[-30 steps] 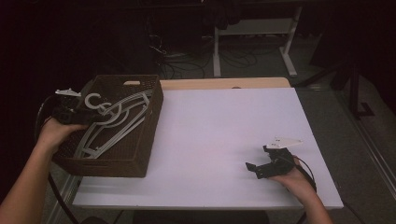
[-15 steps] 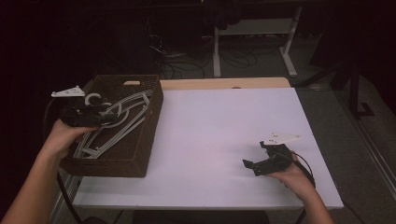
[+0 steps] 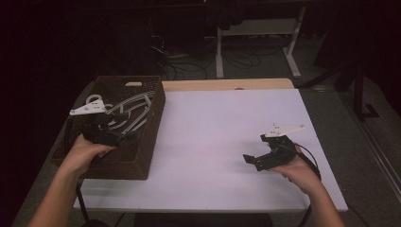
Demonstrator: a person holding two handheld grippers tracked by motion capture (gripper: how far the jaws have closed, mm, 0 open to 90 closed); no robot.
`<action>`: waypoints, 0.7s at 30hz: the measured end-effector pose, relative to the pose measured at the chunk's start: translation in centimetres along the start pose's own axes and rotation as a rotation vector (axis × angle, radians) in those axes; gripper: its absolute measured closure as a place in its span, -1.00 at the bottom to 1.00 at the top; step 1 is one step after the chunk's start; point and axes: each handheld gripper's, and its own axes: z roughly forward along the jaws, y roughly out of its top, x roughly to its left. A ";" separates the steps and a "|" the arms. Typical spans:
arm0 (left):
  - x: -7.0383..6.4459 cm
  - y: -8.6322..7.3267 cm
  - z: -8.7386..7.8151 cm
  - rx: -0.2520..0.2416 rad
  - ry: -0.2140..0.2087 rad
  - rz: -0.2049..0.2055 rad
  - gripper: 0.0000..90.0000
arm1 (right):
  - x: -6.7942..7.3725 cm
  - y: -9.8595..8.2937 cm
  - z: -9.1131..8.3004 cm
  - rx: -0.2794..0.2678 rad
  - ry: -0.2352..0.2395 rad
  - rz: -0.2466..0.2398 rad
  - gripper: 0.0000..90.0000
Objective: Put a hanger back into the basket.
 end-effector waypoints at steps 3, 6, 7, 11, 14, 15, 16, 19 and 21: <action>-0.6 -0.2 0.8 0.006 -0.028 0.014 -0.96 | -0.1 0.9 -0.6 -0.006 0.000 -0.010 -1.00; -1.1 -0.4 1.3 0.015 -0.040 0.022 -0.98 | -0.2 1.8 -1.3 -0.016 0.002 -0.016 -1.00; -1.2 -0.4 1.5 0.017 -0.042 0.022 -0.99 | -0.3 2.1 -1.5 -0.019 0.002 -0.017 -1.00; -1.6 -0.7 1.9 0.017 -0.057 0.024 -1.00 | -0.4 3.1 -2.3 -0.037 0.004 -0.027 -1.00; -1.9 -0.9 2.3 0.026 -0.073 0.025 -1.00 | -0.3 3.7 -2.7 -0.052 0.009 -0.032 -1.00; -1.9 -1.0 2.4 0.035 -0.074 0.028 -1.00 | -0.3 3.8 -2.8 -0.057 0.010 -0.033 -1.00; -2.0 -1.0 2.5 0.037 -0.077 0.028 -1.00 | -0.3 3.9 -2.9 -0.062 0.013 -0.033 -1.00; -2.0 -1.2 2.7 0.039 -0.082 0.025 -1.00 | -0.4 4.0 -3.1 -0.072 0.017 -0.031 -1.00; -2.0 -1.3 2.7 0.041 -0.086 0.026 -1.00 | -0.4 4.0 -3.1 -0.076 0.017 -0.030 -1.00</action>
